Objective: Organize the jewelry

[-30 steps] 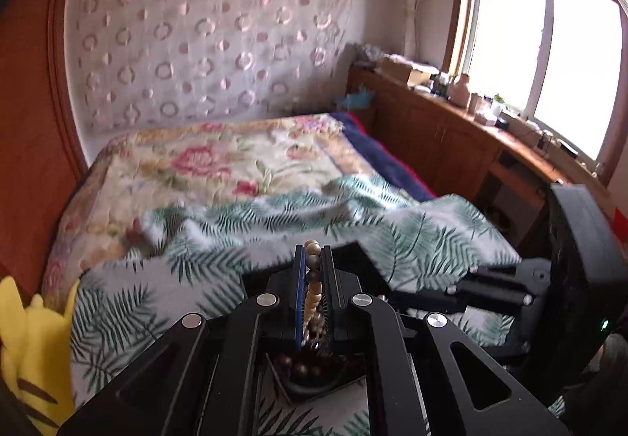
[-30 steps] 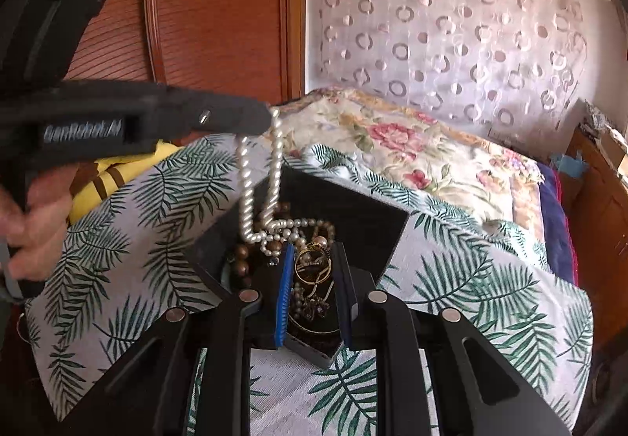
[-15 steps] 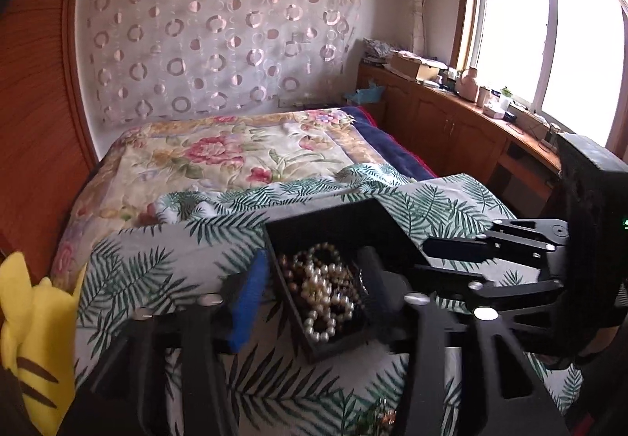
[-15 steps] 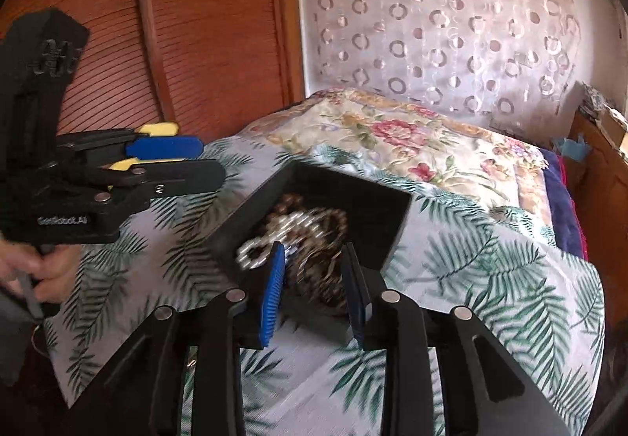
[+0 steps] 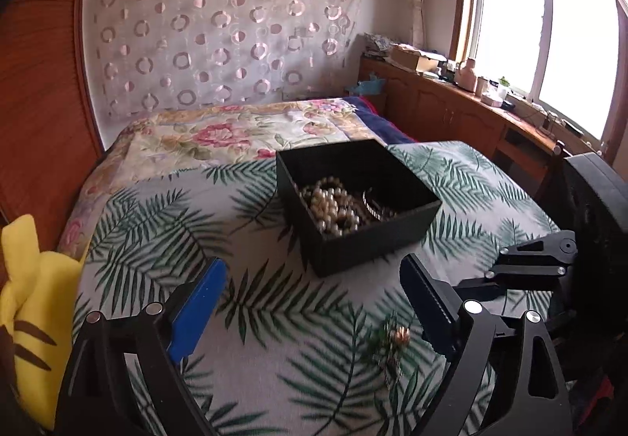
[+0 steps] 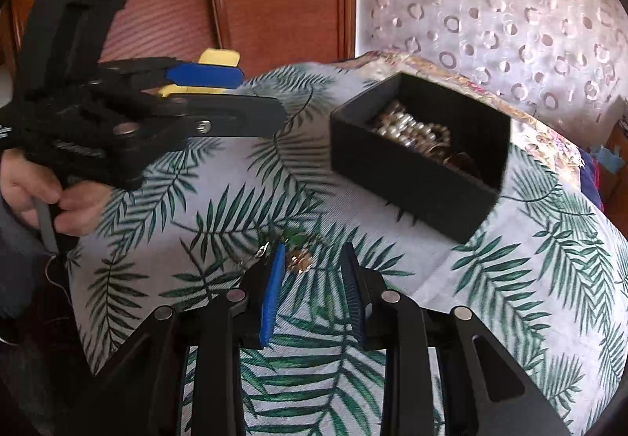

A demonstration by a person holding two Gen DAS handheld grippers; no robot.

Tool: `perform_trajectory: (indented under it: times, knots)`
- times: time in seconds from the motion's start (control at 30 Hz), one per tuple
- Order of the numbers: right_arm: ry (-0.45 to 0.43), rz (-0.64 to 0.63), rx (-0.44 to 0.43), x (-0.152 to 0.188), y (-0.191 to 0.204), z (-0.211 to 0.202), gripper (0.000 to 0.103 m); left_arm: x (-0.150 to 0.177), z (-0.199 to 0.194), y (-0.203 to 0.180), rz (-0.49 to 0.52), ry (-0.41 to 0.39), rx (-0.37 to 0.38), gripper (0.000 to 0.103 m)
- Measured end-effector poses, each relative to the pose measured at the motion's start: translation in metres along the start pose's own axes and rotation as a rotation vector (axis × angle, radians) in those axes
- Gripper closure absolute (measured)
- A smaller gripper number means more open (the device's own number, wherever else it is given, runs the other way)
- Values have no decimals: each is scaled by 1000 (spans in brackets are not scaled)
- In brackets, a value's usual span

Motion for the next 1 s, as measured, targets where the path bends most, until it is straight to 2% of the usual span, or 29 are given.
perform_trajectory:
  times: [0.23,0.4,0.73,0.77,1.0]
  knots:
    - [42,-20,-11,4,11,14,72,25,-7,2,-24,23,3,16]
    - [53,-23,11,3,8,21,86,39,-5,8,-44,46,3,16]
    - [38,0,52,18,-15,-1,87,55,18,-12,-19,125,46,16]
    - [36,10,57,19,-20,-4,87,56,22,-17,-11,134,56,18]
    - [18,55,88,21,-47,-15,87,58,49,-36,4,200,118,58]
Point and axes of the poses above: each gripper's, at about its wrist camera, not at the fingertips, and z roughly the way its jaws point, y to its left, x to its underside, the point moved 10 cm from there along z, roughly the way its jaws point, and after that the axes turned 12 degrees about x, right-handed, at the moved point
